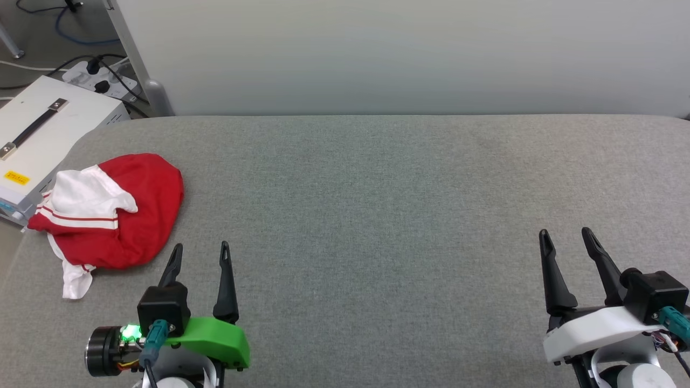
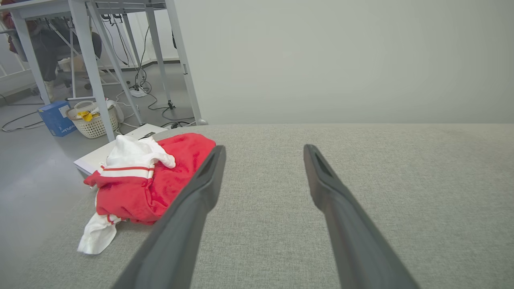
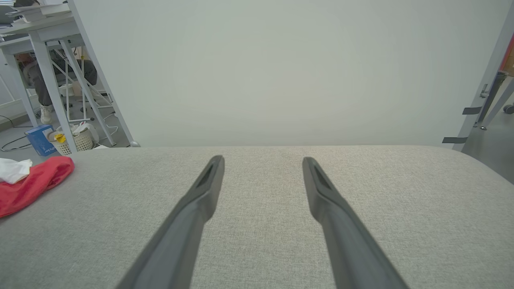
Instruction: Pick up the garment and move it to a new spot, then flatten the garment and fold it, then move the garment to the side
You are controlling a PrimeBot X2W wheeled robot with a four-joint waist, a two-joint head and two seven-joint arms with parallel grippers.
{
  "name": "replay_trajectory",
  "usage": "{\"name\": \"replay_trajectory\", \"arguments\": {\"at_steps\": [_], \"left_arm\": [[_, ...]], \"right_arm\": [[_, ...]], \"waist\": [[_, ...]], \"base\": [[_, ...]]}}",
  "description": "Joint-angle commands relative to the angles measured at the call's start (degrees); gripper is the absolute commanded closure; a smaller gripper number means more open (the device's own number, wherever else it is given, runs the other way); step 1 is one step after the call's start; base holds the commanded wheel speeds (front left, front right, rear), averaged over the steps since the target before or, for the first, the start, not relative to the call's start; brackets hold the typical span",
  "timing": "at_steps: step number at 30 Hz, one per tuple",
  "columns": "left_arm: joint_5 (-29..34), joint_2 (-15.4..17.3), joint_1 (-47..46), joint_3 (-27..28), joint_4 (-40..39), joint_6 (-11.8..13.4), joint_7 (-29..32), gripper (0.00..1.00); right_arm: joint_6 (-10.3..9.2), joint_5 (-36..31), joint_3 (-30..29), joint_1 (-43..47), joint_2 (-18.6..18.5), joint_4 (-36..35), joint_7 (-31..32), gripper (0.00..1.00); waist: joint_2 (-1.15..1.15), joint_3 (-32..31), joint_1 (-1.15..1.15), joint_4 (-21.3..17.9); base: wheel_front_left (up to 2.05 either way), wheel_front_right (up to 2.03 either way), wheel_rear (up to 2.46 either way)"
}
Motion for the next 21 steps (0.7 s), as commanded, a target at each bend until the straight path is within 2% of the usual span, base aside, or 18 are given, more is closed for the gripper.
{"name": "replay_trajectory", "arguments": {"at_steps": [1, 21], "left_arm": [[-0.27, -0.14, -0.91, -0.15, 0.14, 0.51, -0.76, 0.0], [-0.95, -0.18, -0.36, -1.0, 1.71, 0.99, -3.12, 0.0]], "right_arm": [[-0.03, 0.87, -0.02, 0.78, -0.05, -0.14, -0.63, 0.0], [-0.03, 2.37, 0.63, 2.37, -0.06, 1.03, -2.97, 0.0]], "waist": [[0.17, -0.07, -0.01, 0.02], [0.23, -0.59, -0.01, -0.02]], "base": [[0.0, 0.0, 0.0], [0.0, 0.0, 0.0]]}}
